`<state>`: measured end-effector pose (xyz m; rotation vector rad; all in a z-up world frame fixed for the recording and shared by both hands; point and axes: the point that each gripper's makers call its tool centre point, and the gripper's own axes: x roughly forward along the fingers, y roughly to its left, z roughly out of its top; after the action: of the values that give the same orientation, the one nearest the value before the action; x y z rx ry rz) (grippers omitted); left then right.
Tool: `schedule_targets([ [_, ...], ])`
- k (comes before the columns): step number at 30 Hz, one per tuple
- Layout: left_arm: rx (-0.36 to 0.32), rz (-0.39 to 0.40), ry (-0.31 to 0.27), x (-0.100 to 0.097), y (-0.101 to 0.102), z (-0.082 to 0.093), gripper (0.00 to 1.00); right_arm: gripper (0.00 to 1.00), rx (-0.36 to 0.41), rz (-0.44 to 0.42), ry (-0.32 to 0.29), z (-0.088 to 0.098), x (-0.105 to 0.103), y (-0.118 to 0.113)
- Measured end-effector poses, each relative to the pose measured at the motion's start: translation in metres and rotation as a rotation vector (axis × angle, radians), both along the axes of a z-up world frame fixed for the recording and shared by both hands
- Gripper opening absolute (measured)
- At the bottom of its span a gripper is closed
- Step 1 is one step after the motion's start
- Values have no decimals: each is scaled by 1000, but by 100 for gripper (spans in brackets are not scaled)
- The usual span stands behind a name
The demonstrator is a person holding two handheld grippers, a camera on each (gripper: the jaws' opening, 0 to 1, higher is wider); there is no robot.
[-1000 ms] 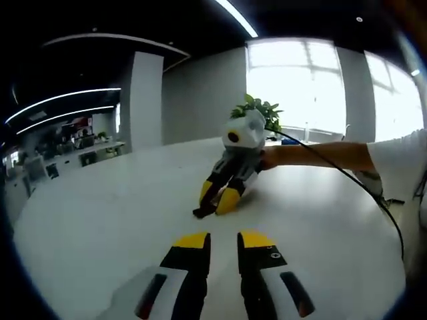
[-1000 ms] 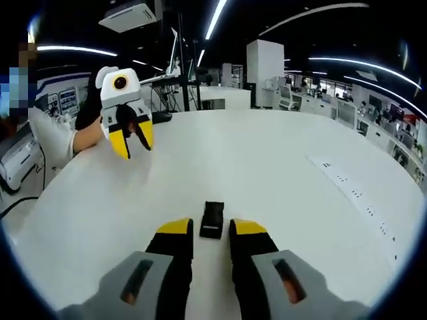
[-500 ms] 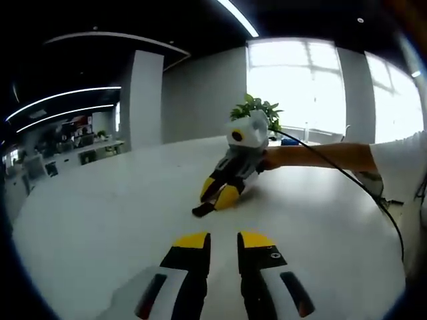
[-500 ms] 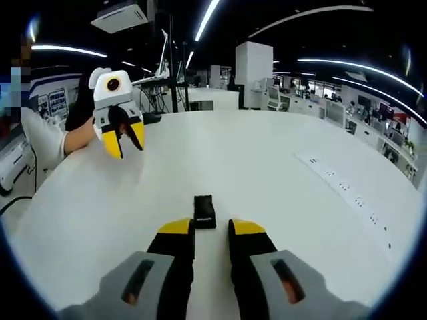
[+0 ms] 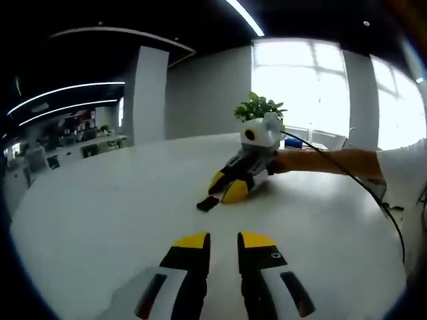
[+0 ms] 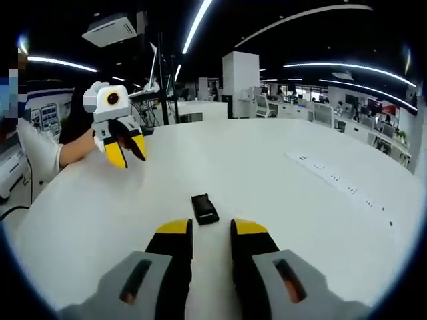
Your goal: Snap the two parts of the plastic buckle together until the buckle closes and remains connected.
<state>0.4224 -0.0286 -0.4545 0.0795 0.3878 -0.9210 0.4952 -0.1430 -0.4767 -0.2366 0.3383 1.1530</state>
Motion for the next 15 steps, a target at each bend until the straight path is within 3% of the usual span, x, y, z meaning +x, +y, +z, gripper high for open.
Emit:
schedule_targets([
  [5, 25, 33, -14, 1, 4, 0, 18, 28, -5, -61, -18, 1, -10, -12],
  [9, 52, 65, -61, -1, 3, 13, 25, 32, -1, -105, -56, 11, -22, -24],
  [15, -29, 145, -66, -1, 9, 32, 30, 39, 117, -225, -75, 43, -39, -40],
])
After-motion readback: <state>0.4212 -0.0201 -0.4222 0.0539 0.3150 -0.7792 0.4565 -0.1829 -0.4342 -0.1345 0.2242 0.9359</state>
